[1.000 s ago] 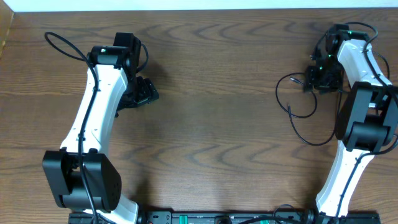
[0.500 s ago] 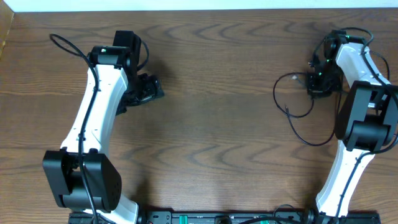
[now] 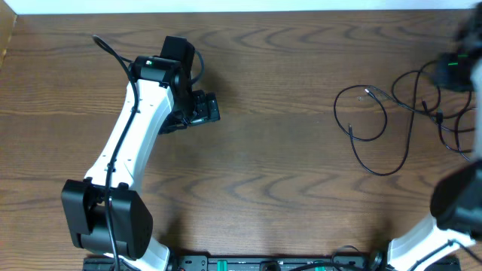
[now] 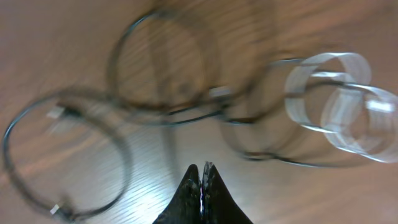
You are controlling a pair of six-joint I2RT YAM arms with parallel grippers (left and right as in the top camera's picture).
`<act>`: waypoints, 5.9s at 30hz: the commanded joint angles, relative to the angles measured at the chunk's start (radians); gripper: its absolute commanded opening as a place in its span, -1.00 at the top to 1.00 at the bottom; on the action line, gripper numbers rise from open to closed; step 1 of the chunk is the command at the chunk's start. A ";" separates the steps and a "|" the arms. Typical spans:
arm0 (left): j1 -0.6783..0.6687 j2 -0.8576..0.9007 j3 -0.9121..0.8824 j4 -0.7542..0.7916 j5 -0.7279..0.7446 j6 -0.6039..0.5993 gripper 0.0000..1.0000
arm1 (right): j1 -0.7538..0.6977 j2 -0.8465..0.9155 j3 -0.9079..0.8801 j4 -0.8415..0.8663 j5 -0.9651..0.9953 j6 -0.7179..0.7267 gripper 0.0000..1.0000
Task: Untangle cables
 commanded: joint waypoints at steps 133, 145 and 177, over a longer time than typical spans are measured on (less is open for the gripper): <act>-0.004 -0.005 0.000 -0.018 0.001 0.020 -0.99 | -0.001 -0.132 -0.534 0.203 -0.491 -0.249 -0.49; -0.004 -0.005 0.000 -0.021 0.001 0.020 -0.99 | 0.160 -0.120 -0.902 0.612 -0.277 -0.500 -0.21; -0.004 -0.006 0.000 -0.029 0.001 0.021 -0.99 | 0.102 -0.190 -0.657 0.372 -0.027 -0.237 0.98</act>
